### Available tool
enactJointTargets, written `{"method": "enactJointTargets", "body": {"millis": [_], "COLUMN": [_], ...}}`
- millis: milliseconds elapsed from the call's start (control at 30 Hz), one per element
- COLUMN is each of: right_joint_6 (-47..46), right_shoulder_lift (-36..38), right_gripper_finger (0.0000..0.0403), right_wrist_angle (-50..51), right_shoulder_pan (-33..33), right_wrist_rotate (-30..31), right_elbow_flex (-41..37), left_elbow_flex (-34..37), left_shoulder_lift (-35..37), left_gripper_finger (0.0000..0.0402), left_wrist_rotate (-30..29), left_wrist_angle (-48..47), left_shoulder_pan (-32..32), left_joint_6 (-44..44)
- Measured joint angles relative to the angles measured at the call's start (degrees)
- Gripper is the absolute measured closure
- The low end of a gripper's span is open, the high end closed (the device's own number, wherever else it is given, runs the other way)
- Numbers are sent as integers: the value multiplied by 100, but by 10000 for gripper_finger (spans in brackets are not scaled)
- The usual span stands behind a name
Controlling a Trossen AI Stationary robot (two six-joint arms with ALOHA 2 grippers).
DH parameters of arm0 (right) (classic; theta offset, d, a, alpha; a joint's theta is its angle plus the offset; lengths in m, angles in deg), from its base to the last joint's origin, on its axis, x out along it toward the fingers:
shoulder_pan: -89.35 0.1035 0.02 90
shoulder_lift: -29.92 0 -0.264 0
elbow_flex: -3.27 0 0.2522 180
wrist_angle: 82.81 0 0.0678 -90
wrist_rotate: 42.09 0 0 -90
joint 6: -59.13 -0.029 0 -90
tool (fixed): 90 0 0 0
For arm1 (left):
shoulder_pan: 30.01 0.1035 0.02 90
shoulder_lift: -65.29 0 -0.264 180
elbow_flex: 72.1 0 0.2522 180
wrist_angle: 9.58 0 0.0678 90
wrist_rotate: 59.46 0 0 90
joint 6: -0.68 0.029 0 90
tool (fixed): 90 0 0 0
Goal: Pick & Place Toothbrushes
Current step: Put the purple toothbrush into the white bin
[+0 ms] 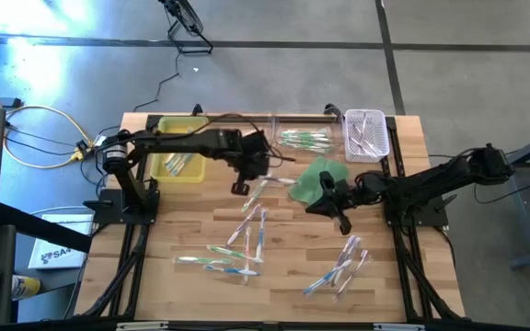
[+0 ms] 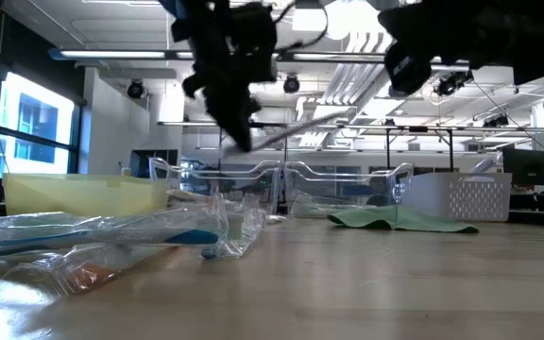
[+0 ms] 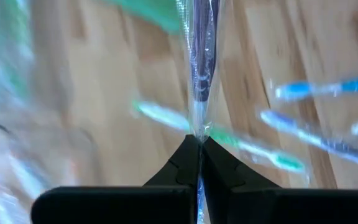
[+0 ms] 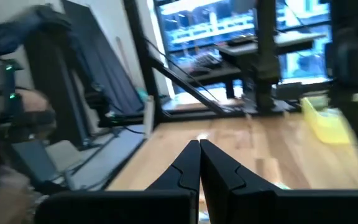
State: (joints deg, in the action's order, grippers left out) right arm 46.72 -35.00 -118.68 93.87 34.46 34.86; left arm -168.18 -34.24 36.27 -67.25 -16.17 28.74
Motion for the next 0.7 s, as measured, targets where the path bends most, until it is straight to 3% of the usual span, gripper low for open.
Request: {"method": "enactJointTargets", "body": {"millis": [300,433,567,700], "right_joint_6": [22,271,973,1777], "right_shoulder_lift": [0,2,2,2], "right_gripper_finger": [400,400,400,400], "right_wrist_angle": [-905,-1418,-1956,-2420], "right_shoulder_pan": [0,1,0,0], "right_wrist_rotate": [-834,-922,-420,909], "right_elbow_flex": [0,0,0,0], "left_elbow_flex": [-1620,-2245,-2729,-3007], "left_shoulder_lift": [8,10,17,17], "left_gripper_finger": [401,401,401,401], "left_wrist_rotate": [179,489,955,1408], "left_wrist_angle": [-334,-436,-421,-397], "left_shoulder_pan": [2,4,2,2], "left_joint_6": [642,786,789,651]}}
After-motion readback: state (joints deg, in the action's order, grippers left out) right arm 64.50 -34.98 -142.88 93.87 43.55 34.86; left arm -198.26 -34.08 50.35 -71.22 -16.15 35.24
